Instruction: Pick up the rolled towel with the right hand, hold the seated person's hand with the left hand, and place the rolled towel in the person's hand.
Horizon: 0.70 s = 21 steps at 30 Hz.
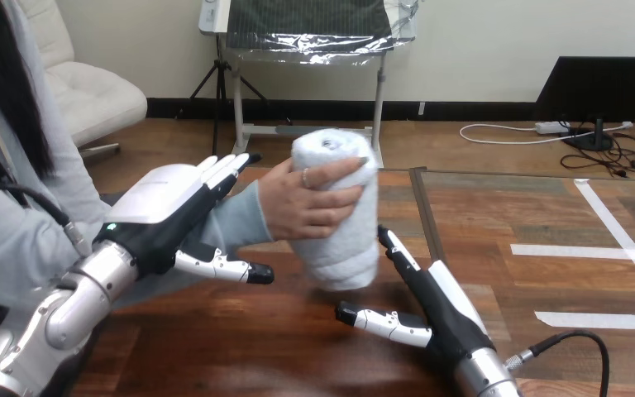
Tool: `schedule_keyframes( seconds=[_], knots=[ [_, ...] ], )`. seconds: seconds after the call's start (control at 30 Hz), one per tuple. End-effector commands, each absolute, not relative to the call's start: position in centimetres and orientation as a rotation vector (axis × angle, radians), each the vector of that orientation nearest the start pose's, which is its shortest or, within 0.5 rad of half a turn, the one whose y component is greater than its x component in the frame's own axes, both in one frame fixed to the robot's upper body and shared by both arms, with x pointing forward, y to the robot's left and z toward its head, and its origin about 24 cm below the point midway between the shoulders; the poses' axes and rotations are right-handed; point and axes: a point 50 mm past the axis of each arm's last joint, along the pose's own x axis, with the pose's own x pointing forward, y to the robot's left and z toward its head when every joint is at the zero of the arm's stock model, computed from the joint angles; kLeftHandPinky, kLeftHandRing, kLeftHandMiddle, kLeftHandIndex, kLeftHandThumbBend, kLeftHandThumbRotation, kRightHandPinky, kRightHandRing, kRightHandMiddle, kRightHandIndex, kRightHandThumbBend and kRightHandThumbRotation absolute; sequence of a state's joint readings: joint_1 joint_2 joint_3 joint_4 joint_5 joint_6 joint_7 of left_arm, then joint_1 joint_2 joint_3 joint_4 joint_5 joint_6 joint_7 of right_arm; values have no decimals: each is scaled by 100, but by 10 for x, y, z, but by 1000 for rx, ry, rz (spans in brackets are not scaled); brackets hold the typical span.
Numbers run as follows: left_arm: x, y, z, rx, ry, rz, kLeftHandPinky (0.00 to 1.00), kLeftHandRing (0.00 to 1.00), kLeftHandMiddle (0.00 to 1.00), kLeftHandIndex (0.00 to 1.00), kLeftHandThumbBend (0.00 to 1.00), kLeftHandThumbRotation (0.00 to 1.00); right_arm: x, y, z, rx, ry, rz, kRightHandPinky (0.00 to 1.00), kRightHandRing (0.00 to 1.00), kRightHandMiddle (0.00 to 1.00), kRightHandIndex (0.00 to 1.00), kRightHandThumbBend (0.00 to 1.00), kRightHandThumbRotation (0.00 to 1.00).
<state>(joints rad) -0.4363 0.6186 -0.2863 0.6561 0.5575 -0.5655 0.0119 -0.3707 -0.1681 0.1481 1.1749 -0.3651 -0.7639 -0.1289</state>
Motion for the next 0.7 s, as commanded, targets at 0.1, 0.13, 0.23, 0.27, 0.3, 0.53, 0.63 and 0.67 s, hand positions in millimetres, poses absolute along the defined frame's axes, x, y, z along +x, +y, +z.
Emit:
schedule_keyframes(
  seconds=[0.1,0.13,0.23,0.27,0.3,0.53,0.63,0.67],
  knots=[
    [314,217,77,1165,-308,-398,98,100,100,100,100,63,280,-148,-29,-498,-50,308,100,100,100,100,100,65],
    [314,217,77,1163,-306,-398,98,100,100,100,100,63,280,-148,-29,-499,-50,309,100,100,100,100,100,66],
    [313,218,74,1153,-304,-400,99,100,100,100,100,64,280,-148,-30,-502,-45,315,100,100,100,100,100,67],
    [312,218,74,1150,-300,-400,99,100,100,100,100,65,279,-148,-30,-502,-44,317,100,100,100,100,100,68],
    [311,218,73,1148,-298,-400,99,100,100,100,100,65,279,-148,-30,-502,-44,318,100,100,100,100,100,68],
    [307,218,71,1138,-307,-404,99,100,100,100,100,66,278,-148,-31,-505,-42,323,100,100,100,100,100,72],
    [305,217,70,1135,-311,-404,99,100,100,100,100,66,277,-149,-31,-503,-45,327,100,100,100,100,100,73],
    [304,216,70,1137,-317,-403,99,100,100,100,100,66,277,-149,-31,-502,-48,328,100,100,100,100,100,74]
  ],
)
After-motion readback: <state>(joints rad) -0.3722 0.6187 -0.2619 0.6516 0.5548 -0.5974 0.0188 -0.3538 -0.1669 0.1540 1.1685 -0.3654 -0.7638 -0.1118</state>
